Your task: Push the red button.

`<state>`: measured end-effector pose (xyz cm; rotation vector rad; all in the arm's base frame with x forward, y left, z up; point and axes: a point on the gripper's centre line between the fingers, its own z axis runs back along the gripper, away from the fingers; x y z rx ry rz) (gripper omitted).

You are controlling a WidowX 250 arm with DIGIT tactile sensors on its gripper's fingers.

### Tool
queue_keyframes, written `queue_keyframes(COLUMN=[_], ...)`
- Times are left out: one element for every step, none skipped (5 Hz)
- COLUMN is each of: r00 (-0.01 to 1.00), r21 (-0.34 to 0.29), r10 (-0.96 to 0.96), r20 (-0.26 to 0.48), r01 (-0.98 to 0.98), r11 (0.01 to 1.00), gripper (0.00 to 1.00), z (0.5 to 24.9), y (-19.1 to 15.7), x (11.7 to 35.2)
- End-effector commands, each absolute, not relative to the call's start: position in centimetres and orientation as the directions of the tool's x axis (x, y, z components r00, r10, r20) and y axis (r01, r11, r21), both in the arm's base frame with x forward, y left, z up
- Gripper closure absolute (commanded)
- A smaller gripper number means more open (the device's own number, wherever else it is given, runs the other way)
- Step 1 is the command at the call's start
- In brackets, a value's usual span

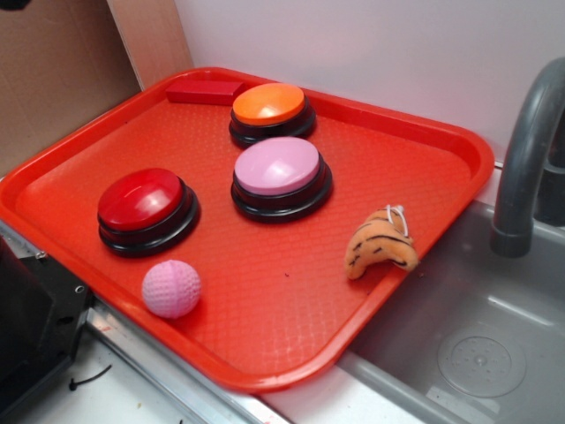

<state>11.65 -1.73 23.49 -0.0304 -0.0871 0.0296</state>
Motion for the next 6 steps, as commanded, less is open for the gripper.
queue_keyframes(r00=[0.996,0.997,0.998,0.998,0.999,1.0], r21=[-0.032,-0.042,-0.049,-0.047,-0.04,-0.035], r10=[0.031,0.073,0.063,0.053,0.025,-0.014], r20=[0.087,0.014,0.005,-0.021,-0.023,-0.005], r01=[-0.028,-0.073,-0.063,-0.053,-0.026,0.014], r11=[0.999,0.996,0.997,0.997,0.999,0.999], gripper=[0.0,0.0,0.0,0.0,0.0,0.0], z=[23.5,20.0,17.4,14.7,13.0,11.2], y=[-1.7,0.5,1.8,2.5,2.6,2.5], x=[11.6,12.6,14.1,14.6,14.9,15.5])
